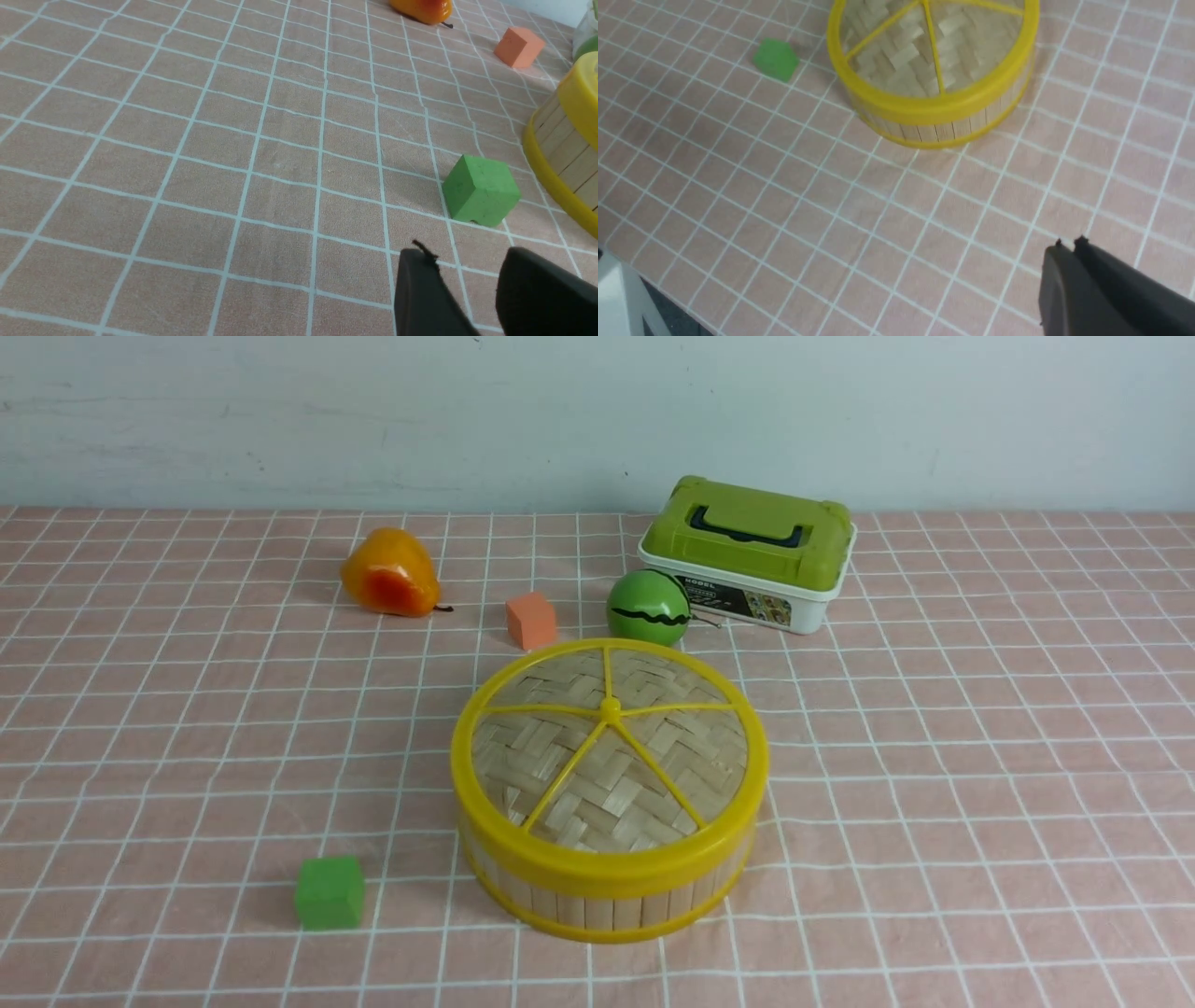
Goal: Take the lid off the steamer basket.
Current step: Use the right arm to lift the lid of the steamer
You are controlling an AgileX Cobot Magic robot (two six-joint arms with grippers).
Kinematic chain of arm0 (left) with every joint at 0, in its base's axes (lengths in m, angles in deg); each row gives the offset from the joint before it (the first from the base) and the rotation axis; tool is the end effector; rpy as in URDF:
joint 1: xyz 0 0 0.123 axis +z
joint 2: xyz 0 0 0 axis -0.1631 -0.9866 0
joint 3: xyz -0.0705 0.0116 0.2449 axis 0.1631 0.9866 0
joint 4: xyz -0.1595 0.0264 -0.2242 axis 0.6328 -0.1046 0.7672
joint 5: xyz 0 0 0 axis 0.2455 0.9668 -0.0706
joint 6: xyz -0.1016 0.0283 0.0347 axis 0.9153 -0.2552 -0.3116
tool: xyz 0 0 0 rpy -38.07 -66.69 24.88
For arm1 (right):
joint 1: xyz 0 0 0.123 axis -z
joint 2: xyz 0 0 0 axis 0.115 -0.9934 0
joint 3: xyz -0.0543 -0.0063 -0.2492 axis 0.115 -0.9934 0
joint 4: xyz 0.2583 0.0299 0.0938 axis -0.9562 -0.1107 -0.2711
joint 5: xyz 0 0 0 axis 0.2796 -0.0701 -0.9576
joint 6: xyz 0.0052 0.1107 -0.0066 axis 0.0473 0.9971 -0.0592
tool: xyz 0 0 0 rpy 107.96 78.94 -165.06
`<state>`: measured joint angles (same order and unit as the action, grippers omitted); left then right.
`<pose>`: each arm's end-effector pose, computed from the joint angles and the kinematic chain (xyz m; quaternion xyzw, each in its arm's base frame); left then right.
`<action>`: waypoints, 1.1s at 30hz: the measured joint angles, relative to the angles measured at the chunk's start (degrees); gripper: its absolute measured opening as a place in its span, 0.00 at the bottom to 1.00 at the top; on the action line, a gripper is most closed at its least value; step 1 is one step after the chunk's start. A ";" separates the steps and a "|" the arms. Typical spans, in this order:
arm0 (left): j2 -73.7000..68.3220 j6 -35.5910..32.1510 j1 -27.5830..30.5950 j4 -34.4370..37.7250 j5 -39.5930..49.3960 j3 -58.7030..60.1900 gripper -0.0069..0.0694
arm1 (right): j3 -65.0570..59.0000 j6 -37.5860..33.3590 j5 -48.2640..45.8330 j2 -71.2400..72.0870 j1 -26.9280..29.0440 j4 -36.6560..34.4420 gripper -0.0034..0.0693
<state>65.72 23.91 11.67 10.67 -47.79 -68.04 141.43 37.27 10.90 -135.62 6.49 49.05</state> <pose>0.1274 0.0020 0.1647 -0.1291 0.7922 -0.0889 0.5898 0.1788 0.0607 0.3922 -0.2072 0.8703 0.2208 0.3884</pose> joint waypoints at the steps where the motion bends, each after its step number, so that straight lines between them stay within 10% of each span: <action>1: 0.00 0.00 0.00 0.00 0.00 0.00 0.40 | 4.98 -0.28 -0.31 -4.50 -3.93 -0.22 0.04; 6: 0.00 0.00 0.00 0.00 0.00 0.00 0.40 | 12.42 2.52 -0.58 -13.44 -15.33 5.61 0.05; 13: 0.00 0.00 0.00 0.00 0.00 0.00 0.40 | 22.65 16.96 -0.69 -34.19 -35.32 32.23 0.08; 21: 0.00 0.00 0.00 0.00 0.00 0.00 0.40 | 37.87 20.90 -0.58 -53.48 -37.29 36.07 0.31; 27: 0.00 0.00 0.00 0.00 0.00 0.00 0.40 | 54.48 23.45 -0.33 -69.60 -37.46 33.28 0.69; 33: 0.00 0.00 0.00 0.00 0.00 0.00 0.40 | 60.82 25.26 -0.29 -77.34 -37.02 31.95 0.73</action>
<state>65.72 23.91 11.67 10.67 -47.79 -68.04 202.24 62.53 10.61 -212.96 -30.53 81.00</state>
